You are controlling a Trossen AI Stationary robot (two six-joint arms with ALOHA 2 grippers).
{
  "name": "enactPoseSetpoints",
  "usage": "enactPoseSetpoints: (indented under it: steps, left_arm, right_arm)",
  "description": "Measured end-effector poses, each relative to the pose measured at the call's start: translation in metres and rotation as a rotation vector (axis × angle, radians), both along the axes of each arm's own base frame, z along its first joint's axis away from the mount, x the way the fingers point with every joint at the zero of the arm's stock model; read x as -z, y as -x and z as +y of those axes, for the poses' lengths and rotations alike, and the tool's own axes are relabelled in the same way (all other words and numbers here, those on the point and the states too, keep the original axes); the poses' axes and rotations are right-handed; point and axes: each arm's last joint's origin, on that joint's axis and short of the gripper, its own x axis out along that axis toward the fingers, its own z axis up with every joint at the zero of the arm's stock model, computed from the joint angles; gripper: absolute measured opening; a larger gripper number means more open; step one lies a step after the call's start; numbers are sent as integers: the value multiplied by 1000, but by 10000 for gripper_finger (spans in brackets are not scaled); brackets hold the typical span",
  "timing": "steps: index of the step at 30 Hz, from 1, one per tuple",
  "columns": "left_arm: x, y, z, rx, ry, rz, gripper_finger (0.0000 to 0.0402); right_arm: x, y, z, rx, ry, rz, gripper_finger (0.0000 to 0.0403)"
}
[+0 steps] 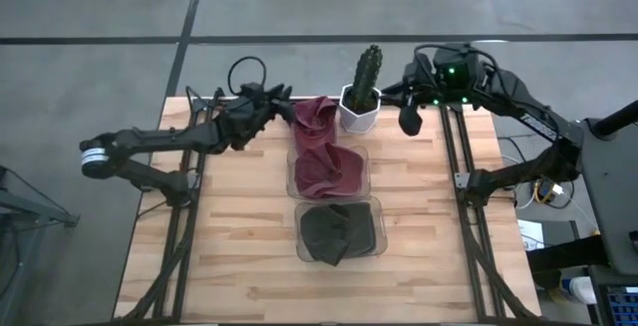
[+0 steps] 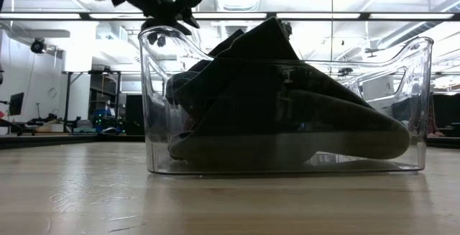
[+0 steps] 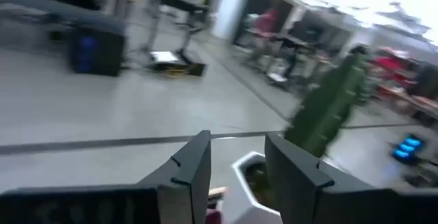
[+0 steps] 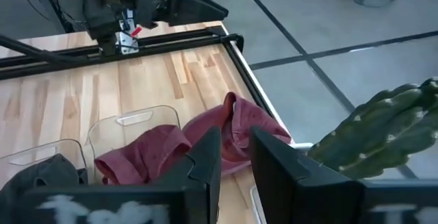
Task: Pick & Place hat
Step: Put the dark red cap into the top transparent bin
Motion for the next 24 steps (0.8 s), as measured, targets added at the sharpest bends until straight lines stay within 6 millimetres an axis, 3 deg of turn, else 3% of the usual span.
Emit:
enactPoseSetpoints:
  steps: [7, 12, 17, 24]
  left_arm:
    - [-36, -9, 7, -50, 80, 195, 130]
    - [-51, -22, 26, -112, 208, 364, 130]
    - [-43, -25, 53, -231, 387, 545, 130]
    - [-12, -27, 79, -331, 551, 658, 130]
  right_arm:
    - [0, 3, 1, -19, 32, 16, 79]
    - [4, 4, 2, -32, 43, 48, 77]
    - [9, 10, 5, -42, 48, 59, 68]
    - [16, 23, 11, -42, 67, 2, 77]
